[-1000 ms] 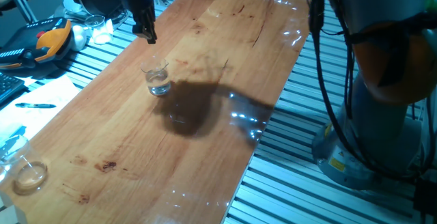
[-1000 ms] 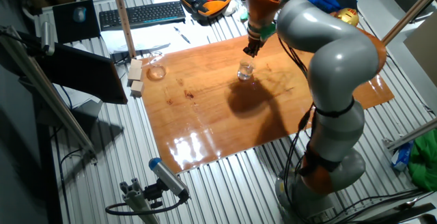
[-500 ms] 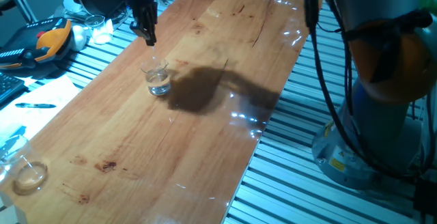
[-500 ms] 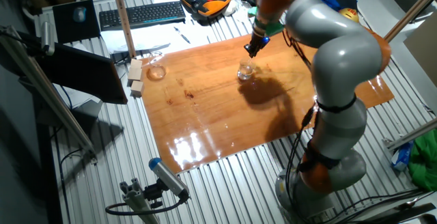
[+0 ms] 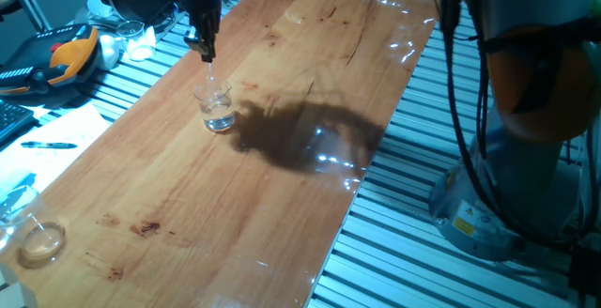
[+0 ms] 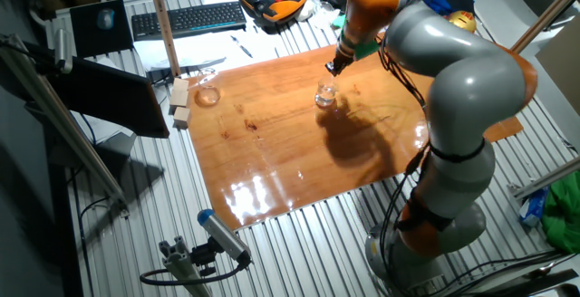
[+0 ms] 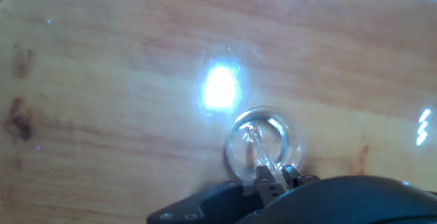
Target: Stir the beaker with a glass rod
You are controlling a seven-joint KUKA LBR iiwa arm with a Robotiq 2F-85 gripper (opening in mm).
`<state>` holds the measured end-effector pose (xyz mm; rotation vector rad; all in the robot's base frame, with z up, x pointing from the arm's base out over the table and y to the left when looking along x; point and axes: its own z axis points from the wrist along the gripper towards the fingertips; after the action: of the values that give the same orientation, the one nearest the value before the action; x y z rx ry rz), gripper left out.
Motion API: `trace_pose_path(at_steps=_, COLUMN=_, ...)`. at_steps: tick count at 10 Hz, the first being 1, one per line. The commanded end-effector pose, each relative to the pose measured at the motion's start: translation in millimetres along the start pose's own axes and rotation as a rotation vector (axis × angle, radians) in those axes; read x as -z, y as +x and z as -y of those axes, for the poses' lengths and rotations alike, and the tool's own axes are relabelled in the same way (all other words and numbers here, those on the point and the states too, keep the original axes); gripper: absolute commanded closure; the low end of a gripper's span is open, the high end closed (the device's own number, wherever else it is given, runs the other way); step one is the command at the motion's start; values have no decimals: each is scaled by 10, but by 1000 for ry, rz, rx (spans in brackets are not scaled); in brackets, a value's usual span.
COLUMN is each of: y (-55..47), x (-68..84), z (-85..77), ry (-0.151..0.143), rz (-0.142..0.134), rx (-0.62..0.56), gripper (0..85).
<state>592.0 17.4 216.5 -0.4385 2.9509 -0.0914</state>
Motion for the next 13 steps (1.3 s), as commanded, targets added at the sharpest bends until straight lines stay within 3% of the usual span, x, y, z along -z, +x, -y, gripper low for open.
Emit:
trace_pose_path(at_steps=1, y=8, x=16, z=-1, ry=95, rz=3, rx=85, gripper=850)
trace_pose_path(at_steps=2, y=15, x=31, z=-3, ry=120, rz=-16, rx=130, gripper=850)
trace_pose_path(at_steps=3, y=20, x=46, z=-6, ry=153, rz=-71, rx=181, gripper=850)
trace_pose_path(at_steps=4, y=27, x=56, z=-9, ry=117, rz=-120, rx=174, gripper=850)
trace_pose_path(at_steps=5, y=27, x=53, z=-14, ry=55, rz=-152, rx=104, gripper=850)
trace_pose_path(at_steps=6, y=15, x=34, z=-23, ry=38, rz=-159, rx=68, gripper=850)
trace_pose_path(at_steps=7, y=2, x=23, z=-40, ry=40, rz=-150, rx=59, gripper=850)
trace_pose_path(at_steps=8, y=-15, x=27, z=-76, ry=70, rz=-142, rx=78, gripper=850)
trace_pose_path(at_steps=10, y=-72, x=23, z=-151, ry=66, rz=-135, rx=48, gripper=850)
trace_pose_path(at_steps=11, y=-101, x=24, z=-192, ry=96, rz=-112, rx=49, gripper=850)
trace_pose_path(at_steps=13, y=-131, x=21, z=-239, ry=110, rz=-90, rx=47, gripper=850)
